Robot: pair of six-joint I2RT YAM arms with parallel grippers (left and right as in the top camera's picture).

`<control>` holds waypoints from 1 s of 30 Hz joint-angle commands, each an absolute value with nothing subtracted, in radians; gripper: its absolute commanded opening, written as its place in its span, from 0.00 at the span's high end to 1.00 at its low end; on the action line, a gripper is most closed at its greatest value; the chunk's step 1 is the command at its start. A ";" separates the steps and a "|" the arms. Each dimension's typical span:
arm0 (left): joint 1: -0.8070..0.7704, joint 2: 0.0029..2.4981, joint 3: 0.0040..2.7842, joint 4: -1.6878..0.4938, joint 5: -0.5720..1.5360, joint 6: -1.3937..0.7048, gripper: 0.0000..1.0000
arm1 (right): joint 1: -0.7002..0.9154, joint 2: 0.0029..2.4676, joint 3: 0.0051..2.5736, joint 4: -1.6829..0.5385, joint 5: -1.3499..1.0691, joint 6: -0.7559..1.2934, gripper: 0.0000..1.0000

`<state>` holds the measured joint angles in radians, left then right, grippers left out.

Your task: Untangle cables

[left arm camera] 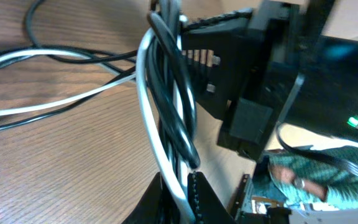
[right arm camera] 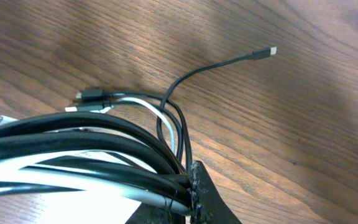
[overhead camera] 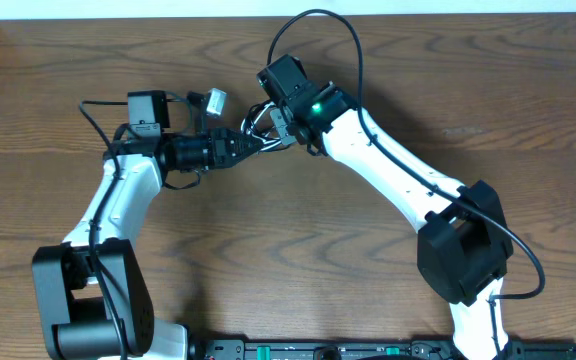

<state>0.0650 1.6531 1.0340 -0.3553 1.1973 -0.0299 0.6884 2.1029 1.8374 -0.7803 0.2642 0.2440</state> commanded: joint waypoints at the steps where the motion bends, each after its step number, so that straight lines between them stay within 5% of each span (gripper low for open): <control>1: 0.125 1.646 1.031 -0.390 1.335 0.068 0.93 | 0.595 2.074 1.848 -0.786 0.391 0.226 0.99; 16: 0.139 1.646 1.031 -0.405 0.988 -0.088 0.92 | 0.507 2.074 1.848 -0.798 0.382 0.228 0.99; 22: 0.131 1.646 1.031 -0.403 0.990 -0.105 0.58 | 0.508 2.074 1.848 -0.796 0.197 0.281 0.99; 30: 0.074 1.646 1.031 -0.383 0.990 -0.111 0.48 | 0.536 2.074 1.848 -0.774 0.001 0.384 0.99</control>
